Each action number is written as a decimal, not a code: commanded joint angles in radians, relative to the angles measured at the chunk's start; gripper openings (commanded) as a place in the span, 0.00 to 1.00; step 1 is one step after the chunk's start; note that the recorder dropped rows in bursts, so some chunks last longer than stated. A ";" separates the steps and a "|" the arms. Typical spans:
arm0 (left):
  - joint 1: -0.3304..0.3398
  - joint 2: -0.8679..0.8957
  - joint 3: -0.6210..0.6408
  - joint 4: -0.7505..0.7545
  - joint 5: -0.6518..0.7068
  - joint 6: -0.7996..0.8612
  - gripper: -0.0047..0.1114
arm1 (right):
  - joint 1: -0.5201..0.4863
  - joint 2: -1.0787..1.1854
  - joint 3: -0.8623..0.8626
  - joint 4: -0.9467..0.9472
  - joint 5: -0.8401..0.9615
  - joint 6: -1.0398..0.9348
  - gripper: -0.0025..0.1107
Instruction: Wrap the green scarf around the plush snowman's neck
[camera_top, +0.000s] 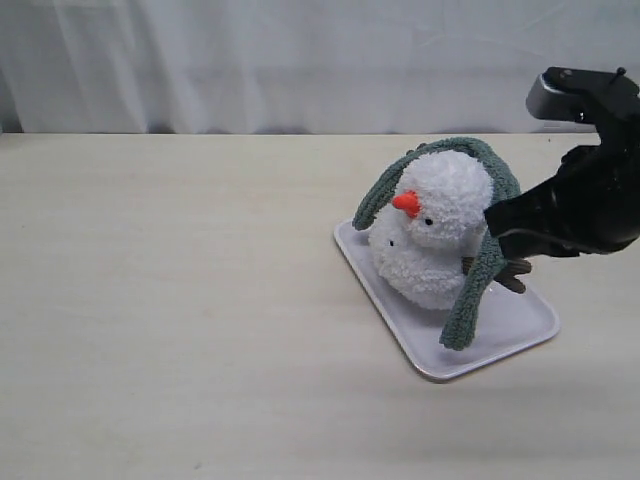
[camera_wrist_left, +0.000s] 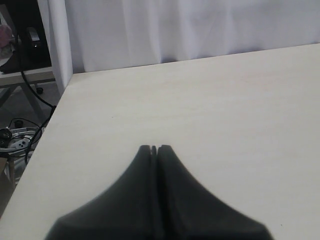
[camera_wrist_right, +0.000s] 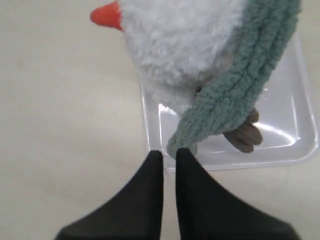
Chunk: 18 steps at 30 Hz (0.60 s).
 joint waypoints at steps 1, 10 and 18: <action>-0.010 -0.002 0.002 0.000 -0.013 -0.002 0.04 | -0.003 -0.005 0.057 0.001 0.002 -0.039 0.06; -0.010 -0.002 0.002 0.000 -0.013 -0.002 0.04 | -0.003 -0.005 0.203 0.029 -0.201 -0.019 0.06; -0.010 -0.002 0.002 0.000 -0.013 -0.002 0.04 | -0.003 -0.005 0.310 0.053 -0.381 -0.019 0.06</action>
